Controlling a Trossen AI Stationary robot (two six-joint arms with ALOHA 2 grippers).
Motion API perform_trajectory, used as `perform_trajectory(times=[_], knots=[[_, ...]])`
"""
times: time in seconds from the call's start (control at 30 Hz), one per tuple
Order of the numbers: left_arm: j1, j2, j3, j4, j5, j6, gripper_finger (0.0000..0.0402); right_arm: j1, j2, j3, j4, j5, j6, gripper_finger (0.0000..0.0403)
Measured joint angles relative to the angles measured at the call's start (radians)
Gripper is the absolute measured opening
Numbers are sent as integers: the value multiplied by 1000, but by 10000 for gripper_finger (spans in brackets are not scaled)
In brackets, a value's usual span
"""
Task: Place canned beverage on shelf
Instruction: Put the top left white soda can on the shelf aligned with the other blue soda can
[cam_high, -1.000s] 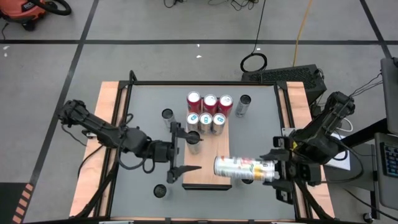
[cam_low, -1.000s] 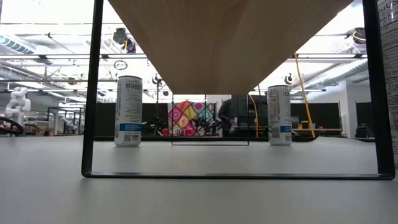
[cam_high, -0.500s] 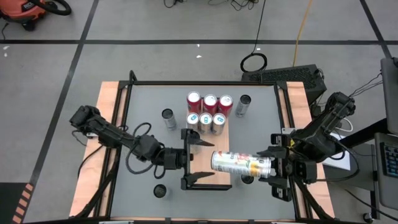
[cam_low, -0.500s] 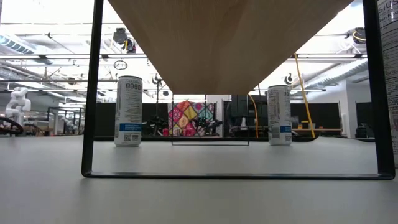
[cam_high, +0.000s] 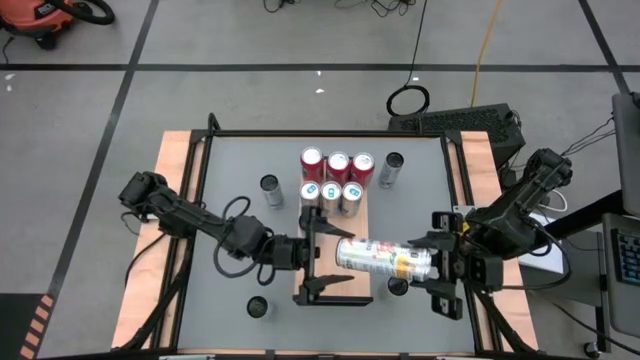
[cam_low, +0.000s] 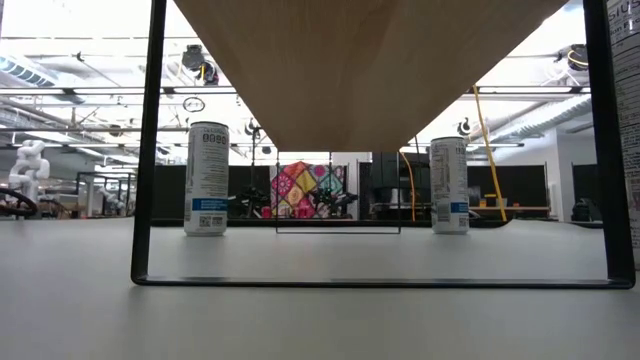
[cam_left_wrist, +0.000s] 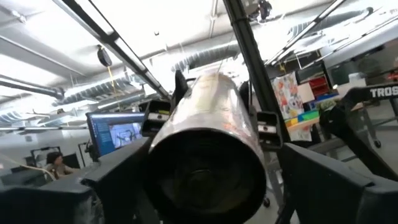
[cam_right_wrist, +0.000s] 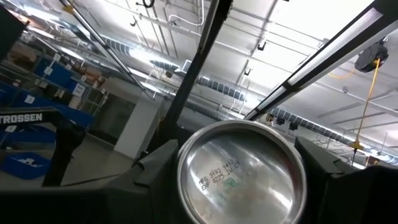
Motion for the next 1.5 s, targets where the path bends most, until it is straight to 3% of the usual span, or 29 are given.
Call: perform_trajectory(times=[0.23, 0.53, 0.77, 0.97, 1.27, 1.5], knots=[[1, 0, 0, -3, -8, -2, 285, 0, 0, 0, -9, -4, 3, 195], [-4, 0, -1, -38, -55, -7, 243, 0, -2, 2, -64, 21, 42, 205], [-23, 0, -1, -107, -134, -78, 239, 14, -1, 4, -200, 197, 162, 265], [-52, -34, -6, -196, -234, -148, 239, 79, 0, 2, -317, 464, 174, 311], [-66, -95, -3, -345, -285, -315, 239, 163, 0, 2, -331, 669, 28, 320], [-66, -185, -3, -573, -288, -554, 239, 223, 47, 5, -352, 798, -60, 320]])
